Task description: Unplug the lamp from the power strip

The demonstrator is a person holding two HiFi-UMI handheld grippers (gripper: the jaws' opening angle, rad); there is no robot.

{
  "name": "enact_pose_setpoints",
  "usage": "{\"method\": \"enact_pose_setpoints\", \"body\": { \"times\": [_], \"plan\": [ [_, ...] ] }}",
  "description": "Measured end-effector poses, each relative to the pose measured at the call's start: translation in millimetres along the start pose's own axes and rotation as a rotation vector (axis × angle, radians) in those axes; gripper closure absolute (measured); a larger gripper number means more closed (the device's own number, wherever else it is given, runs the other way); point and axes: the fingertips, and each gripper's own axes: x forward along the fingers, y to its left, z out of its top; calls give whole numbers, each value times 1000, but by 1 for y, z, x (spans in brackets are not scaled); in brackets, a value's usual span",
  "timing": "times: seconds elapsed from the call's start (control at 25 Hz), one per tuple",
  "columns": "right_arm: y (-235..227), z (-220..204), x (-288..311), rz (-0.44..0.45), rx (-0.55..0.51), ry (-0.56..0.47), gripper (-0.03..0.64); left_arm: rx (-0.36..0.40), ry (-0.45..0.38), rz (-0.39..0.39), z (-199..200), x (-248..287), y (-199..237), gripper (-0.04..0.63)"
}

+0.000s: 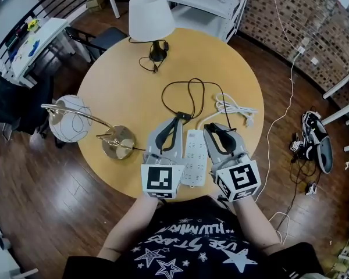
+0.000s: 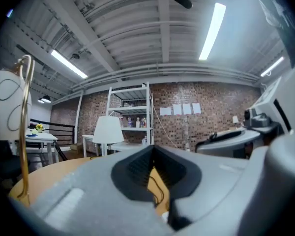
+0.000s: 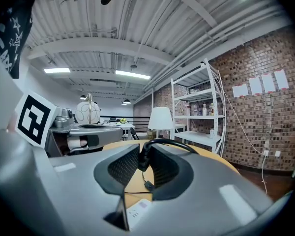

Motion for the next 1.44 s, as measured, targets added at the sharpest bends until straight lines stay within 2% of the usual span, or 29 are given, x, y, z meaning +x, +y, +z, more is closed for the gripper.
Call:
{"method": "enact_pose_setpoints", "body": {
  "times": [0.48, 1.2, 1.44],
  "plan": [
    [-6, -21, 3, -11, 0, 29, 545, -8, 24, 5, -30, -8, -7, 592],
    [-8, -25, 4, -11, -6, 32, 548, -3, 40, -21, -32, -10, -16, 593],
    [-6, -33, 4, 6, -9, 61, 548, 4, 46, -31, -35, -12, -19, 592]
  ]
}}
